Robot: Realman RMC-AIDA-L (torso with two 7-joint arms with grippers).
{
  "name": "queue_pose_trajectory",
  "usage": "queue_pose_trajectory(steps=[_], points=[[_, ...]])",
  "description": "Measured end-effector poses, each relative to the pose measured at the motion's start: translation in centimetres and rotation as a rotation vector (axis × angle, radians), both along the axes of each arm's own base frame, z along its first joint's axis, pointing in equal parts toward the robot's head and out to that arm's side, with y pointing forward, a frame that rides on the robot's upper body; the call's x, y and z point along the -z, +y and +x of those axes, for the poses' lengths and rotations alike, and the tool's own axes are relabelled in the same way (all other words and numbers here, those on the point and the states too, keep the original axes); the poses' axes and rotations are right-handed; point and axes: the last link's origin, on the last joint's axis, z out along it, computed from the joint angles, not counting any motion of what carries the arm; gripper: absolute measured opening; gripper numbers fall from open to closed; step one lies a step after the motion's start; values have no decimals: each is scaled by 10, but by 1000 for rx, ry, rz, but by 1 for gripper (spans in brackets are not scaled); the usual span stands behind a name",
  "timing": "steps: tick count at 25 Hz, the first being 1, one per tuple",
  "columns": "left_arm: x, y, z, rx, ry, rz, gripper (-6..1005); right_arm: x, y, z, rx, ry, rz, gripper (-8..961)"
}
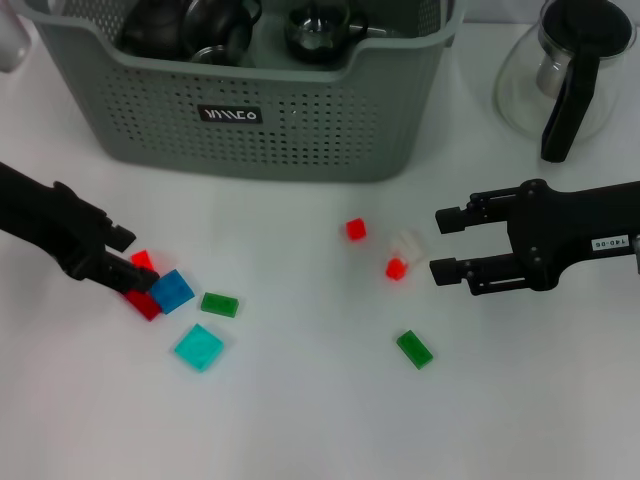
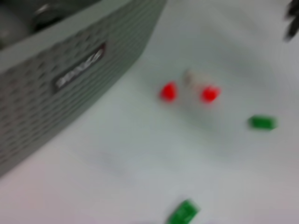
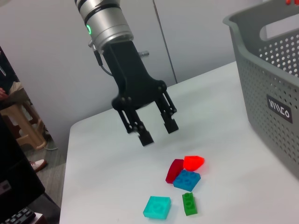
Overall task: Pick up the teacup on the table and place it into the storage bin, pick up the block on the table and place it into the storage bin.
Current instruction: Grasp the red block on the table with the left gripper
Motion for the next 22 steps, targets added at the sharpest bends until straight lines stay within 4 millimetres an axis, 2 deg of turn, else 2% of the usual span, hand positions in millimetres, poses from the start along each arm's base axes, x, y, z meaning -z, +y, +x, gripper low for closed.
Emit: queue_pose_trajectory(steps=[7,11,13,22], points=[[24,-1,5,52,179,35,652,0,-1,1,4,2,-1,713],[39,2,5,63,248,37,580,0,-1,1,4,2,-1,713],[42,1,5,61,271,33,544,0,-1,1,5,1,-1,713],[43,-1,9,-100,299,84,535,0,-1,1,5,0,-1,711]])
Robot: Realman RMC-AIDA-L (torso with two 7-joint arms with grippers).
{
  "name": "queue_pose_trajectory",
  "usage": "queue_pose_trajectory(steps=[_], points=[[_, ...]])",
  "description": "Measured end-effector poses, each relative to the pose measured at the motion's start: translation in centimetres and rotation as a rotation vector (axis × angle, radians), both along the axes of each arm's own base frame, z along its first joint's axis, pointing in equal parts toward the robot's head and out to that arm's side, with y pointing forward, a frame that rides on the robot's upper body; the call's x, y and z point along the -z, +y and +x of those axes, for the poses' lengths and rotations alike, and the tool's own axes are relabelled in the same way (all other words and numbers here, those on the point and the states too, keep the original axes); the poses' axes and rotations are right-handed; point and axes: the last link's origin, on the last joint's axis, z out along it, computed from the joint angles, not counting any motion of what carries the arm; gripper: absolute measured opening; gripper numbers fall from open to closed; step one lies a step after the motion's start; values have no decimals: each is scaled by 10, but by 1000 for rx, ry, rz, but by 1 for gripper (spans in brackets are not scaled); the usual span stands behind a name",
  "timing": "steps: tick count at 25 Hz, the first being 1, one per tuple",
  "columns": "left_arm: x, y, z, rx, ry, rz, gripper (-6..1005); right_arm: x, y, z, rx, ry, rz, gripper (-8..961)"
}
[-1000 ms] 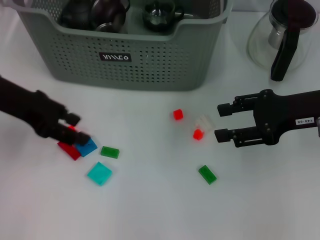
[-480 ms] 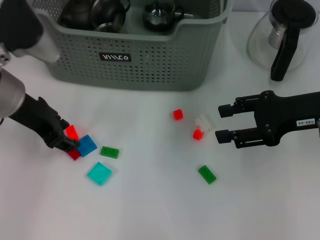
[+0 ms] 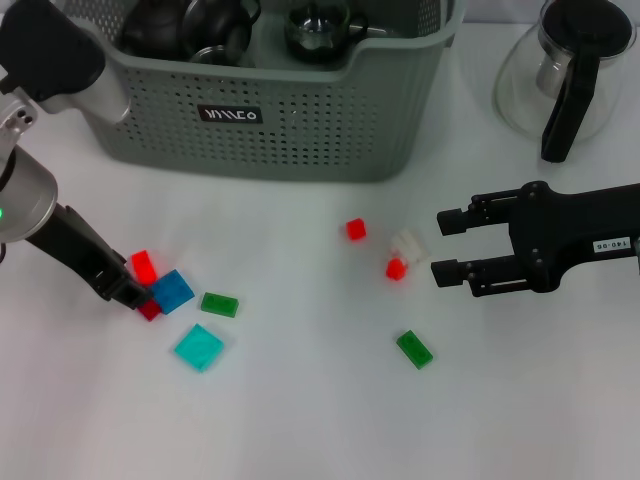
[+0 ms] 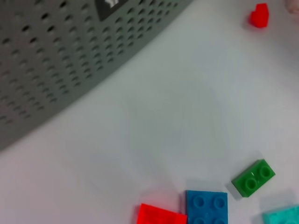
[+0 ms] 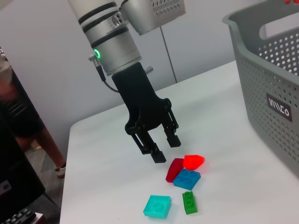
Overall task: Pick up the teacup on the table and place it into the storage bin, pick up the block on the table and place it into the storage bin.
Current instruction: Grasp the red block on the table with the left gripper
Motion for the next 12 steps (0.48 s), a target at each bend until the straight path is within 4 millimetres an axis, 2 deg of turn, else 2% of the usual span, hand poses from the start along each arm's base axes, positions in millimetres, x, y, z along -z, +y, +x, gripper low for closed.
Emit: queue_pose_trajectory(steps=[8,10,12], points=[[6,7,6,29,13,56,545,0,1,-1,-7,0,4,713],[8,10,4,16,22,83,546,0,1,0,-6,-1,5,712],[9,18,2,-68,13,142,547,0,0,0,-4,-1,4,712]])
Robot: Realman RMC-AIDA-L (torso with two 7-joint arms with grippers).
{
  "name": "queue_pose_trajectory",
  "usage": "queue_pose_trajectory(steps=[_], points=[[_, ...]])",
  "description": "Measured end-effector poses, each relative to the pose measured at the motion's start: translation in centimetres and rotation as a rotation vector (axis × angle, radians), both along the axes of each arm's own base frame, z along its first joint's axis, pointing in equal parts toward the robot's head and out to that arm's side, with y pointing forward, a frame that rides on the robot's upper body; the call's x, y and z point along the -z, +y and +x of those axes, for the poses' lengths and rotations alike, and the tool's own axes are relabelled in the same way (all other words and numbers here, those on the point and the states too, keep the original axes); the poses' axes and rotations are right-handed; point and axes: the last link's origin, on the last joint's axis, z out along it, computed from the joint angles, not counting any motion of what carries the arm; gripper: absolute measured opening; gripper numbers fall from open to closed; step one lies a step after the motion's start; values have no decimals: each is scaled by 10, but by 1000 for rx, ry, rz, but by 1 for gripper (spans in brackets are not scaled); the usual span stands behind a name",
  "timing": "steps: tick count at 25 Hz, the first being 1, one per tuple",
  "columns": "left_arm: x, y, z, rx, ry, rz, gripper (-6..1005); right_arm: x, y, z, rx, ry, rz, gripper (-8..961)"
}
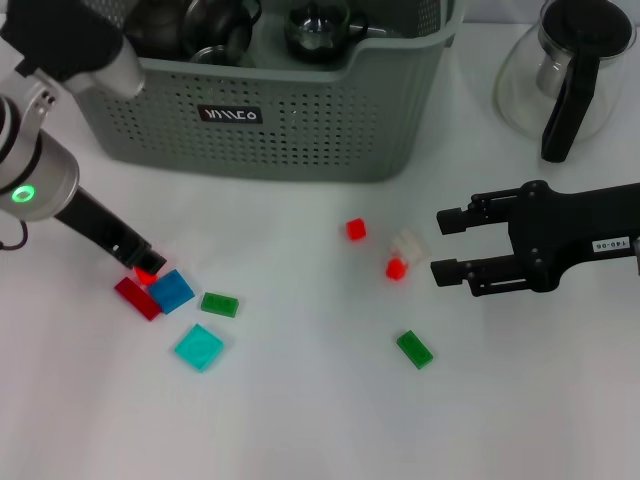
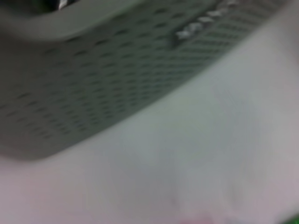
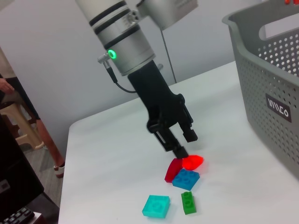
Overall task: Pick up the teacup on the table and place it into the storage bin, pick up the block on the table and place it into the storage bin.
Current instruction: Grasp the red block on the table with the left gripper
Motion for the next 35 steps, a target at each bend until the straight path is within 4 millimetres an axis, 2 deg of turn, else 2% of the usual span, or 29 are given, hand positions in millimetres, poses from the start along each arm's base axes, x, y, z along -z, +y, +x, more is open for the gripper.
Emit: queue_pose_trajectory(steps=[6,13,21,29,35], points=[[-10,10,0,-243,-133,77,541,0,-1,0,2,2,-3,711],[-2,14,-5,-388,-147,85,536,0,0,0,2,0,-1,713],[-1,15,-8,-453,-147,108,536,0,1,0,-4,-6,2,713],[-3,18,-23,-505,-131,119,536,-1,0,1,-5,-8,-1,712],[1,23,-20,-498,-146,104,536,0,0,1,-5,-7,-2,712]])
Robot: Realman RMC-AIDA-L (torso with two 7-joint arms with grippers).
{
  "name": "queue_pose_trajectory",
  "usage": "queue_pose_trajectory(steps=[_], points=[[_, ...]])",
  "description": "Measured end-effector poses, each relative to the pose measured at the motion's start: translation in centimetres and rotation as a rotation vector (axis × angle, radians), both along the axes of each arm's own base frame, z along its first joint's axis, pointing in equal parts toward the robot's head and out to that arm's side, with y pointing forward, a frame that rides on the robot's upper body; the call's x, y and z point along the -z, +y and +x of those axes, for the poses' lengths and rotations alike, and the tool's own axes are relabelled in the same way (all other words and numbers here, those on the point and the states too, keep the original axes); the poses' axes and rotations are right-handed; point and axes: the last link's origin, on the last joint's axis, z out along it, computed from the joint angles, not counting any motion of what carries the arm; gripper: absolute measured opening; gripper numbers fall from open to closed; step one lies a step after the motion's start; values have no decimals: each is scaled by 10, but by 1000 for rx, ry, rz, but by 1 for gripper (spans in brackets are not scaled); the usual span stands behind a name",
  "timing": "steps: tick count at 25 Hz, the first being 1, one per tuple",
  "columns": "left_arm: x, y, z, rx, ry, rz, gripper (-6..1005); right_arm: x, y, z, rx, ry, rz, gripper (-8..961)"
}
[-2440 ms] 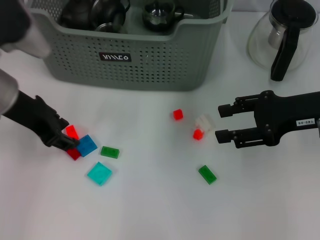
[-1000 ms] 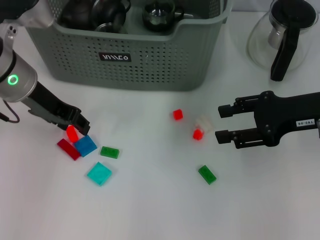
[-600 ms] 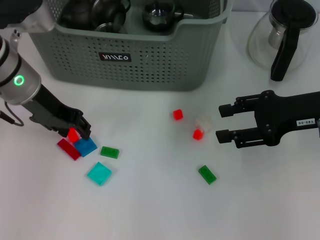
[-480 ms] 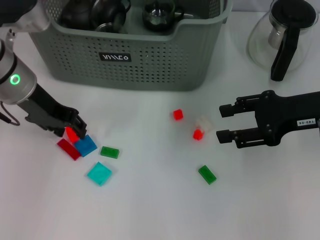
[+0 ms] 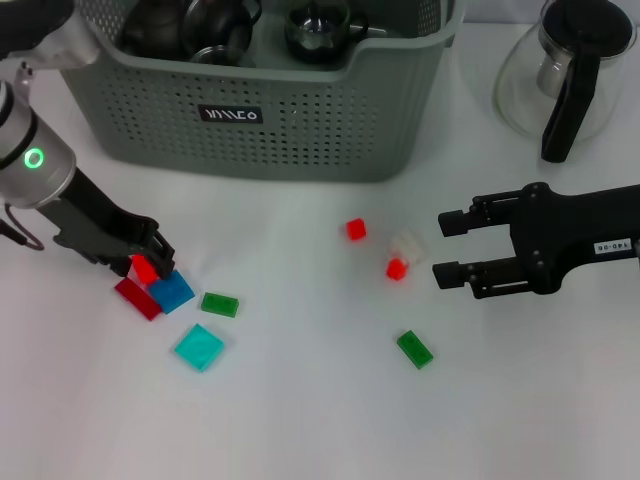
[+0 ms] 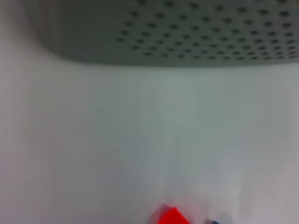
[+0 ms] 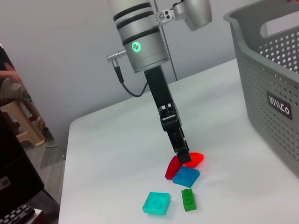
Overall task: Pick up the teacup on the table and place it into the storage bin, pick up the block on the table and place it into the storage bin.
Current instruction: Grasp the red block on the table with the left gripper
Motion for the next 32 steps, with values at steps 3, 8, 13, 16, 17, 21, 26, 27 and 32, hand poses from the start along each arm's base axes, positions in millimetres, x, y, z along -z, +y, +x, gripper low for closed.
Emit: queue_pose_trajectory(steps=[3,8,13,16,17,21,26,27,32], points=[[6,1,2,1,-1,-28,536,0,0,0,0,0,0,712],[6,5,4,3,-8,-23,536,0,0,0,1,0,2,711],[10,10,7,23,-9,-21,537,0,0,0,2,-1,2,711],[10,13,8,42,-3,-24,537,0,0,1,3,-1,1,712],[9,14,9,54,2,-24,537,0,0,1,3,-1,1,712],[5,16,11,134,25,-40,537,0,0,1,5,3,1,713],[2,11,5,141,38,-55,537,-1,0,2,11,4,0,711],[1,10,5,137,38,-59,537,-1,0,2,11,4,1,712],[2,-1,5,112,25,-109,537,-1,0,1,10,5,0,713]])
